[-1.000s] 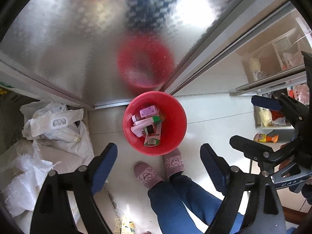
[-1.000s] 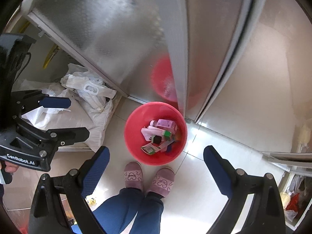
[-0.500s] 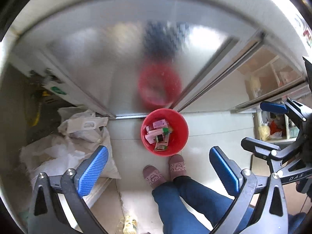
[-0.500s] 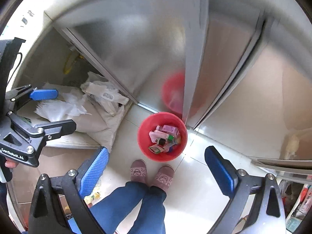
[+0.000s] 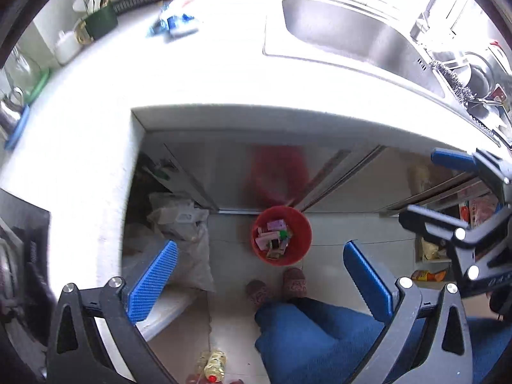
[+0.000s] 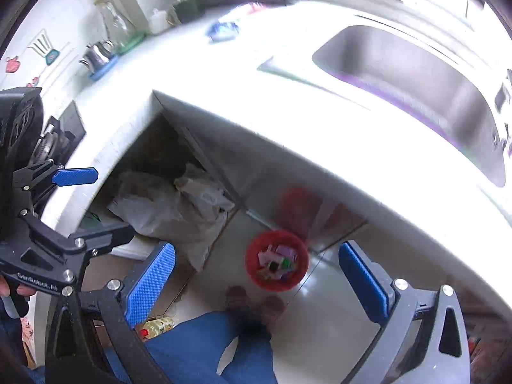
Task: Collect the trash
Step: 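Raise both tools back up to the counter toward the blue tissue pack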
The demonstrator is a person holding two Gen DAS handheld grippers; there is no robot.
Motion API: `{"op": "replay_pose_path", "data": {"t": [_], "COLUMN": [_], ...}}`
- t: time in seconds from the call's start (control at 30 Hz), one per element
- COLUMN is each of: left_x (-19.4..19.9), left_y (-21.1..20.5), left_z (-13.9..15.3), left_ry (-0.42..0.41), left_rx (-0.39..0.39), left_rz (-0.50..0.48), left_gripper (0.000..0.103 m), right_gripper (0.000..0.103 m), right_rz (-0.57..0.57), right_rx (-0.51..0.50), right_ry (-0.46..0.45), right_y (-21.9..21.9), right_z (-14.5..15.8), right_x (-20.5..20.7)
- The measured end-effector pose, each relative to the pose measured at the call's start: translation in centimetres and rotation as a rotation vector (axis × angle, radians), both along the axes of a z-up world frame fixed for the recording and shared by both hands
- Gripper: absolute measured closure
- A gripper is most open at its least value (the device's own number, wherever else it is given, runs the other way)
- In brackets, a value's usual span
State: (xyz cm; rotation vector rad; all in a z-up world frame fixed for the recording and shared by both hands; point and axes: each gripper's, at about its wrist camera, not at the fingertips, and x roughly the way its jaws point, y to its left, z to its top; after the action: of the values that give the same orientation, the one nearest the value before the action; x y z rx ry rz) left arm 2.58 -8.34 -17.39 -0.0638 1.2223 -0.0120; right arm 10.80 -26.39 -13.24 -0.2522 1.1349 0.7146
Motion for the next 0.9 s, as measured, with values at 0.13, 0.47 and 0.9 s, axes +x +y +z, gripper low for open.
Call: {"op": "replay_pose_path", "data": {"t": [0.13,0.47,0.9], "left_x": [0.4,4.0,13.0], "left_y": [0.9,3.7,13.6], "left_z": [3.1,7.6,8.5], "left_ry": [-0.061,-0.137,-0.137], "left_rx": [0.008,0.047,0.017], "left_rz": [0.03,0.032,0.07], "left_gripper": [0.0,0.0,0.0], "right_gripper": [0.001,0.001,0.001], "right_rz": [0.02,0.065,0.075], "right_rx": [0.016,0.047,0.04], "right_ry": [-0.044,-0.097,-0.082], "right_y": [0.5,3.3,11.3], "right_z": [2.3,6.2,7.0], "right_x": [0.8,4.1,11.5]}}
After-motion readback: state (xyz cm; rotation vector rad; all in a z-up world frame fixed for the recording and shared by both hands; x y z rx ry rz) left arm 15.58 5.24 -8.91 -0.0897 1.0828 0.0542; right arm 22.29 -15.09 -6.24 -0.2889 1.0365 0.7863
